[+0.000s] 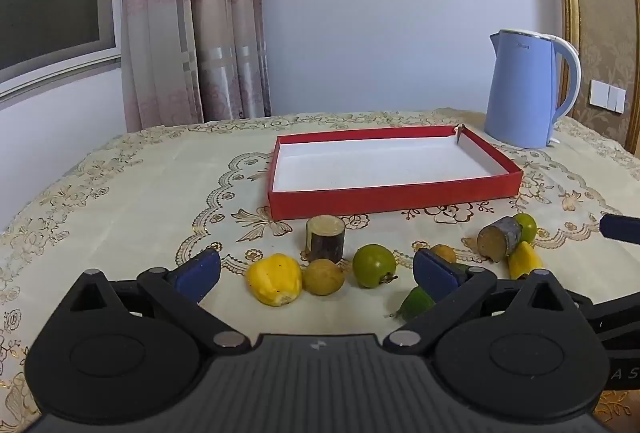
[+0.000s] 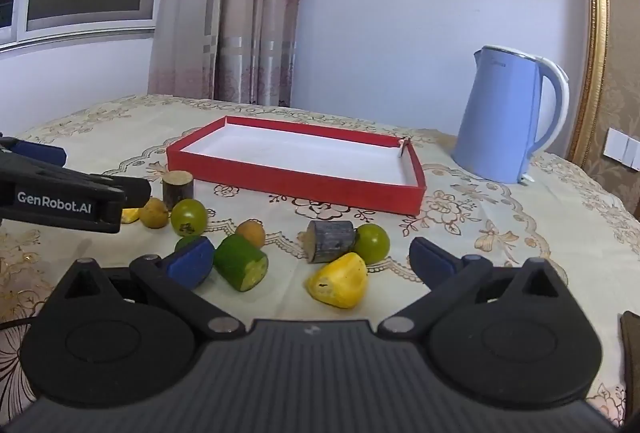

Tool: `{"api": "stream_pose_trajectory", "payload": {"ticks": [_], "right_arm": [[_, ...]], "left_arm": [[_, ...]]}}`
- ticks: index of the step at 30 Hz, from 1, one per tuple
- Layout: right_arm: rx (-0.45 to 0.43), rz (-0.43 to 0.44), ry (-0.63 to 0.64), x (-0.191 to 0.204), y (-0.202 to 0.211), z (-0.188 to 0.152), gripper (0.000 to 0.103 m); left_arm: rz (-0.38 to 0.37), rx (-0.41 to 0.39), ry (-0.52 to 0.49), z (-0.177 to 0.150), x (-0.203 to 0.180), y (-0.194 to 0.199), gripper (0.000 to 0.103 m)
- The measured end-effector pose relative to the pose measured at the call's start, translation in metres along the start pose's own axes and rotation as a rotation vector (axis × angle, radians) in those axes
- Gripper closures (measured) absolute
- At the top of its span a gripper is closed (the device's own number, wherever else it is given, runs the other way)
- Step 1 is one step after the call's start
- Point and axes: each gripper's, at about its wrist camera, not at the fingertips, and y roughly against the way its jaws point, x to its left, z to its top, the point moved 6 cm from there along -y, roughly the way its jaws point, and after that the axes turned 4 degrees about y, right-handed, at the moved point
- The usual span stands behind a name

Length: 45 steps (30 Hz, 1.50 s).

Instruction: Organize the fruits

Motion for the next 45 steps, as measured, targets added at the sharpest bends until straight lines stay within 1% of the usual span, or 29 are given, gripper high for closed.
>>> {"api": "stream_pose_trajectory", "payload": {"ticks": [5,11,18,30,39,45], "right_arm": [[-0.002,0.019,-0.009,0.000,-0.001,0.000,0.000],[0.001,0.075,-0.004,0.005,0.001,0.000,0.000],[-0.003,0.069,0.017,0.007,0.005,-0.001,0.000],[-0.004,0.076,0.021,0.006,0.009,-0.002,0.000],[-0.002,0.078,0.021,0.007,0.009,-0.003,0.000],[-0.006,0.082,0.026,0.008,0.011,-0.003,0.000]], "left_arm": [[0.004,0.006,0.006,-0.002,0.002,-0.001,0.000],[0.008,0.011,-0.002,-0.004,0.002,0.000,0.000],[0.008,0.011,-0.020,-0.006,-0.001,0.002,0.000],[0.004,0.024,-0.014,-0.009,-0.001,0.002,0.000],[0.022,0.037,0.001,-0.010,0.002,-0.003,0.000],[0.051,0.042,-0.009,-0.009,0.001,-0.008,0.000]]}}
